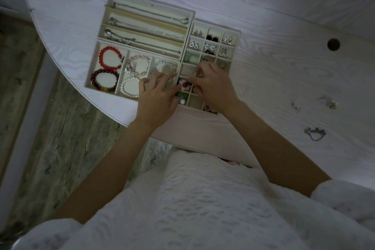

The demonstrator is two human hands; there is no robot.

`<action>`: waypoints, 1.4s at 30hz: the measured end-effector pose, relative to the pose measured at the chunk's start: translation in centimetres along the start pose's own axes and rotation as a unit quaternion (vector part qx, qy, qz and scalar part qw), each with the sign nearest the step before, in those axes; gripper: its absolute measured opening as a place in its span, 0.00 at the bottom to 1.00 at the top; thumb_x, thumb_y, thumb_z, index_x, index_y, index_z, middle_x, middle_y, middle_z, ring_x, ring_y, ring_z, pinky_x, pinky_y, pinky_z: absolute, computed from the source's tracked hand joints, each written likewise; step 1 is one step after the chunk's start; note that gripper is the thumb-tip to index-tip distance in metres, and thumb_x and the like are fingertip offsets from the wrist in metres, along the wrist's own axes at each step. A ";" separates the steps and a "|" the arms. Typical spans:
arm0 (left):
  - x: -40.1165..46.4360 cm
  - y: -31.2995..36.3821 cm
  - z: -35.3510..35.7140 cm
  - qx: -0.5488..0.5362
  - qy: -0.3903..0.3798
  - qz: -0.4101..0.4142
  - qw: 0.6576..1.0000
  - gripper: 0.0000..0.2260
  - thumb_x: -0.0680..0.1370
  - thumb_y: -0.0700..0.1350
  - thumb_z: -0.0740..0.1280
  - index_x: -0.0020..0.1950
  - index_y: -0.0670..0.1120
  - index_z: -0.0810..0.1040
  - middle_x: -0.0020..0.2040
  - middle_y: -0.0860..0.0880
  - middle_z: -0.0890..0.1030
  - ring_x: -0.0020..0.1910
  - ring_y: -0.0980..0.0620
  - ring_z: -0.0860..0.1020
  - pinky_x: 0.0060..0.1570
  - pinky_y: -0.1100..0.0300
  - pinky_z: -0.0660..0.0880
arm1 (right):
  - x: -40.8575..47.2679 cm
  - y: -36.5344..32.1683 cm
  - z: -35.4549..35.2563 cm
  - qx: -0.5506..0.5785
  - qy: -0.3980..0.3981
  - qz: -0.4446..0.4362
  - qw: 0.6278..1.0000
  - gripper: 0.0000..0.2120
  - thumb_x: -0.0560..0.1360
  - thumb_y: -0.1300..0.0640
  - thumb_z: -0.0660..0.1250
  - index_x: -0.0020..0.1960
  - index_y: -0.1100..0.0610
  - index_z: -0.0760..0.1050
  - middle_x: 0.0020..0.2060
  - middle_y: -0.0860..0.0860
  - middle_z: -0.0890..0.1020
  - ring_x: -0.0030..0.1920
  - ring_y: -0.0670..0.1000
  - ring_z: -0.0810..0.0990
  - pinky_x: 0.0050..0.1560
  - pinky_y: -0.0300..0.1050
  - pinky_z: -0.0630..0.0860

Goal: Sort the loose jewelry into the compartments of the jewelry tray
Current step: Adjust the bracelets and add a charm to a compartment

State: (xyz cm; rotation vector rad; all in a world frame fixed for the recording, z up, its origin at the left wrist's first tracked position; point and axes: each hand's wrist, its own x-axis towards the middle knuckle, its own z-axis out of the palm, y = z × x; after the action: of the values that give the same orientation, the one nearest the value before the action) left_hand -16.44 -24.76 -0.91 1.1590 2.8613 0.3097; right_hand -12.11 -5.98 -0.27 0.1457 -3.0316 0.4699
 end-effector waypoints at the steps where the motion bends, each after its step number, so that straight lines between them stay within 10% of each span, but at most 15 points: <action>1: 0.1 0.0 0.0 0.013 0.004 0.008 1.000 0.16 0.75 0.50 0.58 0.53 0.49 0.83 0.62 0.48 0.78 0.60 0.46 0.68 0.55 0.49 0.60 | 0.3 -0.1 0.1 -0.008 0.003 -0.007 1.000 0.08 0.71 0.59 0.66 0.44 0.57 0.84 0.43 0.55 0.77 0.42 0.56 0.74 0.37 0.43 0.67; 26: 0.0 -0.1 0.0 0.019 -0.014 0.022 0.999 0.17 0.76 0.50 0.56 0.56 0.51 0.82 0.66 0.47 0.76 0.61 0.43 0.71 0.57 0.48 0.60 | -0.8 -1.1 1.2 0.017 0.007 0.058 0.998 0.07 0.70 0.63 0.70 0.47 0.59 0.82 0.41 0.56 0.80 0.44 0.58 0.77 0.46 0.51 0.75; 38: 0.3 2.7 -1.5 -0.210 0.028 -0.050 0.976 0.15 0.77 0.46 0.58 0.55 0.44 0.82 0.53 0.45 0.82 0.51 0.43 0.77 0.51 0.47 0.74 | -4.3 0.0 -2.4 0.143 0.050 0.111 0.982 0.12 0.75 0.62 0.63 0.56 0.60 0.79 0.50 0.55 0.80 0.50 0.56 0.75 0.51 0.48 0.72; 42: 1.7 9.3 -3.1 -0.311 0.027 0.023 0.950 0.14 0.79 0.46 0.60 0.59 0.44 0.80 0.49 0.49 0.83 0.43 0.56 0.78 0.45 0.63 0.73 | -13.3 3.1 -5.5 0.099 0.126 0.188 0.969 0.12 0.76 0.60 0.60 0.55 0.59 0.79 0.46 0.54 0.80 0.47 0.54 0.74 0.49 0.45 0.70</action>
State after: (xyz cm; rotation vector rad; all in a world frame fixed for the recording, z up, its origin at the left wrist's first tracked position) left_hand -11.64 -17.54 4.01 1.0795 2.4627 1.1556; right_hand 1.06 -0.21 2.93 -0.4518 -2.7538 0.7528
